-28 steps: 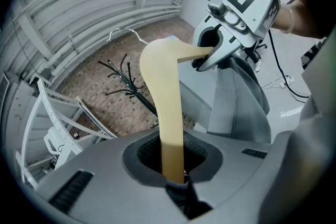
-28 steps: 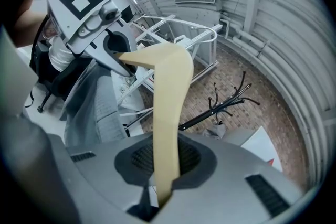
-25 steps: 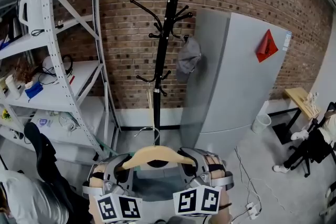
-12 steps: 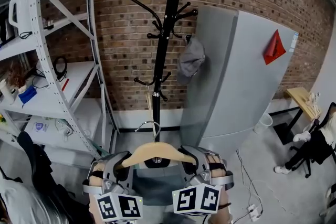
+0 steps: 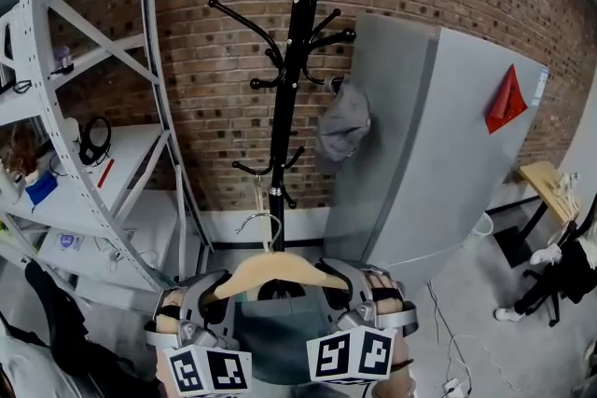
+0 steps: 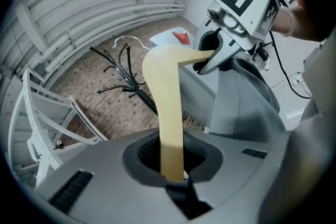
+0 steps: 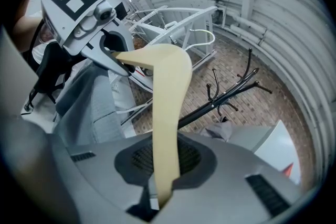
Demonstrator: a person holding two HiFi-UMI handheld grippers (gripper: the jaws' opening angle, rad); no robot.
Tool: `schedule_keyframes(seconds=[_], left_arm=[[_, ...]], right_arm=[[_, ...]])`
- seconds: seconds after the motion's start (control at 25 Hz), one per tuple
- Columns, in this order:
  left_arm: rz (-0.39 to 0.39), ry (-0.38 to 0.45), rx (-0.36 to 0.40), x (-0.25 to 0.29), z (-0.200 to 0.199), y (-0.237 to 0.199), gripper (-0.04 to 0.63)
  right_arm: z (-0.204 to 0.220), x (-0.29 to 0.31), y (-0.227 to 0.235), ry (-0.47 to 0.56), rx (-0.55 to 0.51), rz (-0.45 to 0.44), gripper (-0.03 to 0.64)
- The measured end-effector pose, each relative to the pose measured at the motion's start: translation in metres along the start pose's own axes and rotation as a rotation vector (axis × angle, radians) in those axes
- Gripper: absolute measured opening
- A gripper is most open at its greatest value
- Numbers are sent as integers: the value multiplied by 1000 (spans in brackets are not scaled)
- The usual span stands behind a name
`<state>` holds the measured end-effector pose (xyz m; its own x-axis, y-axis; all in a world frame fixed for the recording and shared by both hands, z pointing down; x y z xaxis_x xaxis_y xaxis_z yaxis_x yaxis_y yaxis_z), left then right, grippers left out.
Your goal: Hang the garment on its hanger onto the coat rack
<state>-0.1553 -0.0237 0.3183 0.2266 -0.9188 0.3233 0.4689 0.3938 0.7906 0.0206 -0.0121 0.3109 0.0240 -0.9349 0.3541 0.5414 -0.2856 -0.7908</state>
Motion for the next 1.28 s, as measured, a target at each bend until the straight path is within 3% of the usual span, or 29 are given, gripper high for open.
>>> schedule_keyframes(seconds=[0.52,0.8,1.28], left_arm=[[-122,20,-25,76,-49,-29,35],[-146,0,-22,110,-61,-43,35],[-166,39,-9,165,-59,-83,36]], right_arm=[[7,74,70,77,-14,33,49],[5,109,92,104,-28,47,49],[-20,168,114,128,4,59,49]])
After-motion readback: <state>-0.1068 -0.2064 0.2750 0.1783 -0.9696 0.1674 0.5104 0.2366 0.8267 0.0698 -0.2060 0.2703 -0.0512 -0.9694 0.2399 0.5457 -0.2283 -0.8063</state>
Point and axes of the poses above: the fingertips, and each gripper's own axes: x forward along the fingers, y to its right, z out of its underside, the point moved 9 cm from there along -x, backward along the fingers, and after that the axes turned 13 degrees about -y, right-handed, at the moved point
